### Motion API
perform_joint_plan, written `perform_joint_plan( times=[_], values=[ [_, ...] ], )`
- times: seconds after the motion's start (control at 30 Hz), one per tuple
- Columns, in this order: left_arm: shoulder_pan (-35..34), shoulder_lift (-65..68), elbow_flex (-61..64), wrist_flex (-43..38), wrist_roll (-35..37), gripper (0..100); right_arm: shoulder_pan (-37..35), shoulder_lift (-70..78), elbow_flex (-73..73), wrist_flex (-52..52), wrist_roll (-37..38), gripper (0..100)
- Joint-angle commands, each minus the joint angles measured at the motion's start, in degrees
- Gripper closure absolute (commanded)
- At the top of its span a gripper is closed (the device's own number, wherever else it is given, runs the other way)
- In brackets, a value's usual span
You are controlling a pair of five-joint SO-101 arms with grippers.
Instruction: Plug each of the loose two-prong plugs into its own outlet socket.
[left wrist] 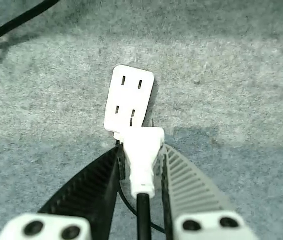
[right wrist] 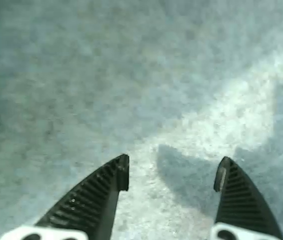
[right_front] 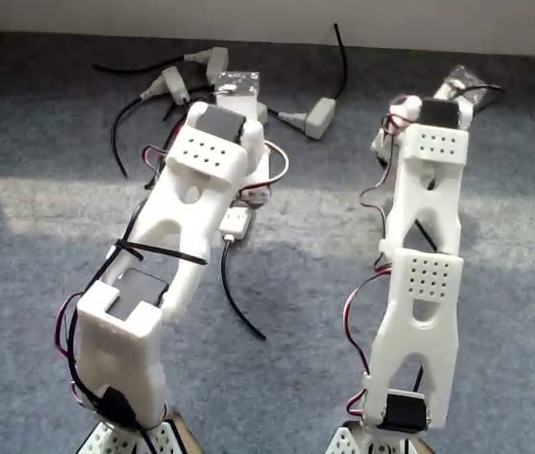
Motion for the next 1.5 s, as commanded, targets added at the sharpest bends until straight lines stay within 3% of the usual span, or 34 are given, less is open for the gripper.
perform_joint_plan(
  times=[0.0, 0.2, 0.33, 0.7, 1.3, 1.47],
  values=[
    [0.1, 1.5, -3.1, -0.9, 2.4, 99, 0.9, -4.0, 5.1, 1.5, 1.0, 73.1],
    [-0.7, 7.8, -11.1, -0.4, 2.1, 99, 0.0, -3.7, 5.7, -0.4, 1.0, 73.1],
    [-0.7, 9.5, -14.8, -0.4, -3.1, 99, 0.0, -0.5, 5.1, -0.5, 1.0, 73.1],
    [-5.2, 9.6, -15.6, 2.5, -9.7, 99, 0.0, 1.8, 5.1, -2.7, 1.0, 73.1],
    [-2.4, 13.8, -15.9, 4.0, -7.4, 99, 0.0, 1.9, 5.1, -2.8, 1.0, 73.1],
    [-2.5, 16.4, -21.2, 6.1, -6.9, 99, 0.0, 1.9, 5.1, -2.8, 1.0, 73.1]
  ],
)
